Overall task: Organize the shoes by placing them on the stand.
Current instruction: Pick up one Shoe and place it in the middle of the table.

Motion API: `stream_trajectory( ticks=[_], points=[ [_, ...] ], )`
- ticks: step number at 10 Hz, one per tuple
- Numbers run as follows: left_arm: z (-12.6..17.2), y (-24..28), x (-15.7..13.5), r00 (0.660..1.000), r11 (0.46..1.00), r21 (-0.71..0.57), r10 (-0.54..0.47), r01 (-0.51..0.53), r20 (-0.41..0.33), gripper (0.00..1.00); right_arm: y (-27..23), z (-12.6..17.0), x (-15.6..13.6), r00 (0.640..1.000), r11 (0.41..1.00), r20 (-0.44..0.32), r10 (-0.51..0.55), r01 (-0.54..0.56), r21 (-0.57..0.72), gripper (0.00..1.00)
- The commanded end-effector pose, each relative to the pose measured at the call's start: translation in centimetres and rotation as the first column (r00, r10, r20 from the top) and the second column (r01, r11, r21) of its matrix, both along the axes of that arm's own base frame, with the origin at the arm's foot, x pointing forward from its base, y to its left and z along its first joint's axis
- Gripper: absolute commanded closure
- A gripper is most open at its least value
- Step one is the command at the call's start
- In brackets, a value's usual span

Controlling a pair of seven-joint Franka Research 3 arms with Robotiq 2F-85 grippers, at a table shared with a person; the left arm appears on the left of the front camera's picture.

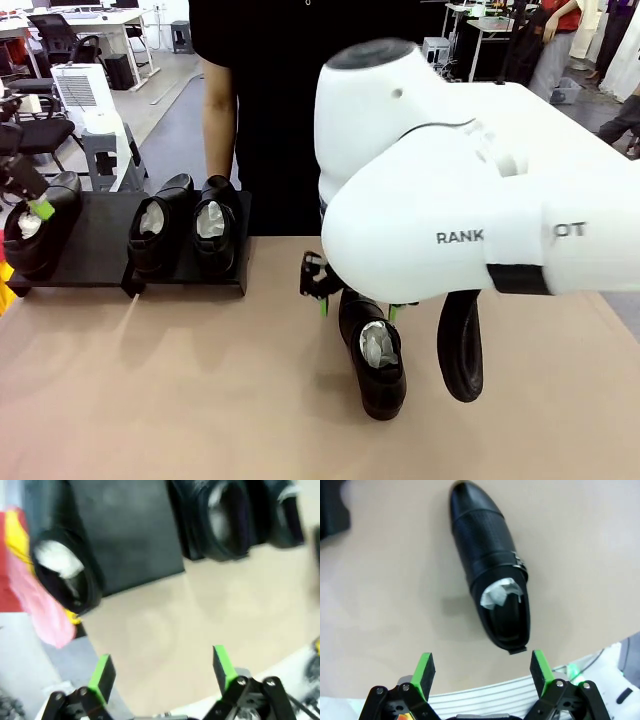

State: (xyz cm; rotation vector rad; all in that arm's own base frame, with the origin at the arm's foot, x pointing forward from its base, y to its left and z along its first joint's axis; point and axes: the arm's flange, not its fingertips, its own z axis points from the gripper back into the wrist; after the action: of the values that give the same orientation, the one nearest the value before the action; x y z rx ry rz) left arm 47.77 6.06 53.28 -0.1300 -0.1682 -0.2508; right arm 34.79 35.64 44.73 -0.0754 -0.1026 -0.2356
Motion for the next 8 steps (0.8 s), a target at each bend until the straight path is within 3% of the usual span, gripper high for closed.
stream_trajectory(
  ticks=[1, 2, 3, 6, 8],
  points=[
    [-0.1, 0.6, 0.6, 0.995, 0.998, -0.038, -0.050, 0.047, -0.086, 0.00, -1.1, -0.2, 0.0, 0.999, 0.999, -0.043, 0.014, -0.016, -0.033, 0.00],
    [-0.9, 1.1, 1.5, 0.997, 1.000, 0.017, -0.015, 0.016, -0.082, 0.00, -1.5, -1.1, -0.4, 0.996, 0.999, -0.090, -0.005, 0.000, -0.052, 0.00],
    [-0.6, -0.3, -0.4, 0.998, 1.000, -0.015, -0.024, 0.023, -0.059, 0.00, -0.4, -1.0, 0.1, 1.000, 1.000, -0.031, -0.003, 0.002, -0.022, 0.00],
    [-0.6, -0.3, -0.4, 0.998, 1.000, -0.015, -0.024, 0.023, -0.059, 0.00, -0.8, -1.4, 0.0, 0.998, 0.999, -0.055, -0.009, 0.007, -0.039, 0.00],
    [-0.6, -0.3, -0.4, 0.998, 1.000, -0.015, -0.024, 0.023, -0.059, 0.00, -0.8, -5.3, 1.2, 0.996, 0.999, -0.085, 0.039, -0.038, 0.013, 0.00]
  ],
)
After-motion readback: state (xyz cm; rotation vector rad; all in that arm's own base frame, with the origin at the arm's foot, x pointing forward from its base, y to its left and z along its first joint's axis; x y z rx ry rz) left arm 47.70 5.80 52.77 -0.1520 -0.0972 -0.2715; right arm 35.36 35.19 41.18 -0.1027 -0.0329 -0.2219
